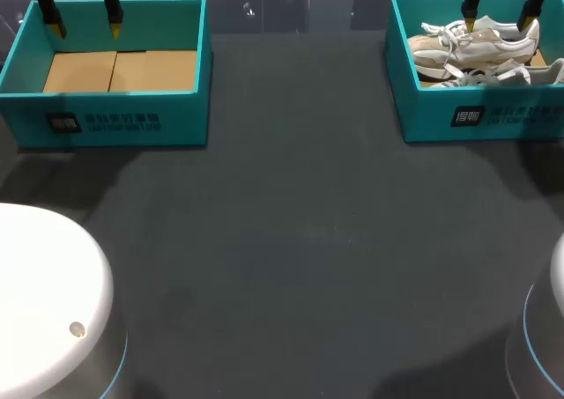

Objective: Take the shoe out of the shoebox, open the shoe tongue, remove and reinsert the insole, then place the shoe into the shoebox

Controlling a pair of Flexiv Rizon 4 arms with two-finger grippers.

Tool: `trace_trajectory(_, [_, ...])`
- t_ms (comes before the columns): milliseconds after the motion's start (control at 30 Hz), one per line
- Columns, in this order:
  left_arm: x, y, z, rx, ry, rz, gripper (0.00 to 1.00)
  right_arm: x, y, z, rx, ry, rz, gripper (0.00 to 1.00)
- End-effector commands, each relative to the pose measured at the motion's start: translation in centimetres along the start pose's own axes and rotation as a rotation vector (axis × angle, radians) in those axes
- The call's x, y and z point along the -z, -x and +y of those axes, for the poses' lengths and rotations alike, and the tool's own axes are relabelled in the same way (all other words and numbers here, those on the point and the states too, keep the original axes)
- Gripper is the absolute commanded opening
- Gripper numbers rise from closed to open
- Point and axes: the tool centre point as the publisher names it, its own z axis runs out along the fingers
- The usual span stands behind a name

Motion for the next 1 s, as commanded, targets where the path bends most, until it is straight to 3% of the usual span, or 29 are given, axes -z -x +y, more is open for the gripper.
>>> trace_trajectory(33, [0.1,0.0,0.0,0.000,0.001,0.000,1.00,0.0,0.0,0.0,0.000,0.000,0.000,1.00])
trace_trajectory(700, [0.1,0.0,0.0,0.000,0.001,0.000,1.00,-0.1,0.2,0.2,0.003,0.021,-0.020,1.00])
trace_trajectory(867, [0.1,0.0,0.0,0.000,0.001,0.000,1.00,-0.3,3.0,0.6,-0.008,0.068,-0.053,1.00])
trace_trajectory(1000, [0.1,0.0,0.0,0.000,0.001,0.000,1.00,-0.9,6.6,1.3,-0.034,0.077,-0.079,1.00])
